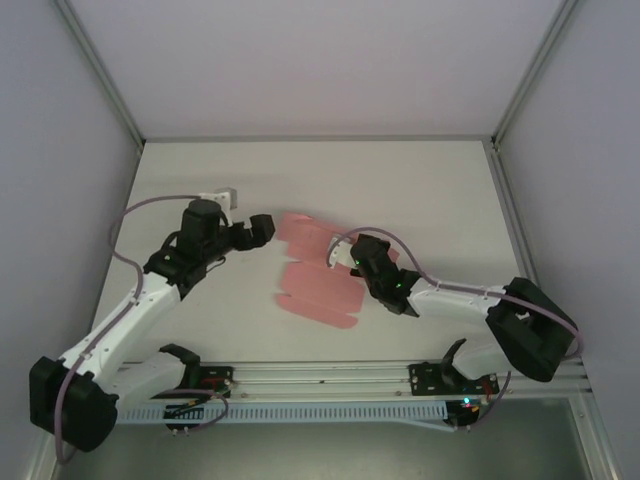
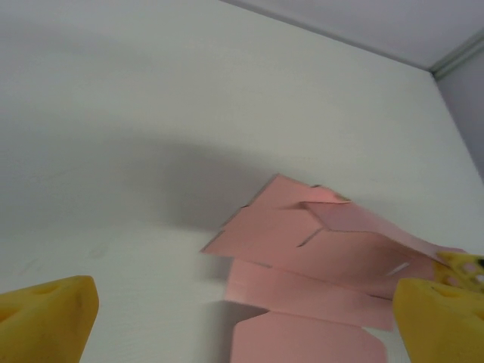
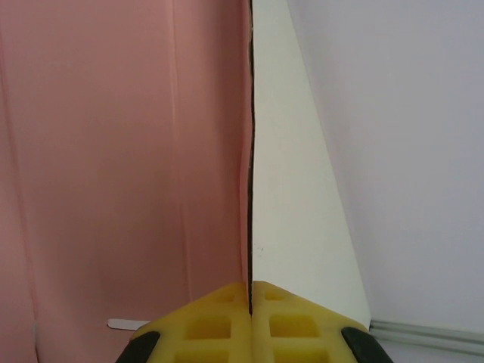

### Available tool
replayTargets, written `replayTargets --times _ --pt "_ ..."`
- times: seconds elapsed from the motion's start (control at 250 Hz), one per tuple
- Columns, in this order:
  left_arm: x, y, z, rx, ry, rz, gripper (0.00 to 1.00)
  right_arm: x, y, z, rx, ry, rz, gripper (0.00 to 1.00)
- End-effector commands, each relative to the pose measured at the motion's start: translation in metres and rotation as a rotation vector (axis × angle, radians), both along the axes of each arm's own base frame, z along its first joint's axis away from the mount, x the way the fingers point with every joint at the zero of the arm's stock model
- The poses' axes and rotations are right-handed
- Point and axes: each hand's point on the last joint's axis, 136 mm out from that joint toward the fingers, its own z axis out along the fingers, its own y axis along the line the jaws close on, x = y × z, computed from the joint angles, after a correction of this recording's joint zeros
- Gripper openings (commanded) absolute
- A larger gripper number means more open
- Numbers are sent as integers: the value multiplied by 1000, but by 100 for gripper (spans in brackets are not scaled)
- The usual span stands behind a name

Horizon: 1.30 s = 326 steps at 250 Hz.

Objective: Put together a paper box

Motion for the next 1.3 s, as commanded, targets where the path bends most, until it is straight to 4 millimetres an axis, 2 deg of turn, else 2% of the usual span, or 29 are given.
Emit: replayTargets --times 0.0,0.16,0.287,0.387,0.575,0.683,0.751,0.886,1.038,1.222,1.298 --pt "7 -44 31 -137 -55 -185 100 0 -1 -3 -7 -30 -3 0" --pt "24 -77 24 -208 8 -265 97 -4 4 -5 26 -10 23 0" --pt "29 -106 18 -249 46 -344 78 -4 5 -6 32 -6 28 0" --pt "31 -119 6 -240 93 -367 65 -2 5 -3 52 -21 22 0" --pt "33 -125 -23 -227 138 -366 63 -5 7 0 88 -12 40 0" --pt "33 -131 -34 -241 158 -372 59 -3 7 1 98 -16 37 0" --pt "31 -136 -36 -252 167 -388 51 -3 8 -1 97 -11 36 0" --pt "25 -140 -47 -246 203 -393 51 -2 8 -3 94 -8 31 0" --pt "13 -136 -62 -241 235 -370 50 -1 6 -2 98 -15 19 0" --pt "7 -143 -64 -254 238 -374 49 -2 8 -6 94 7 28 0" --pt "9 -150 -61 -280 228 -376 44 -3 8 -5 95 6 28 0"
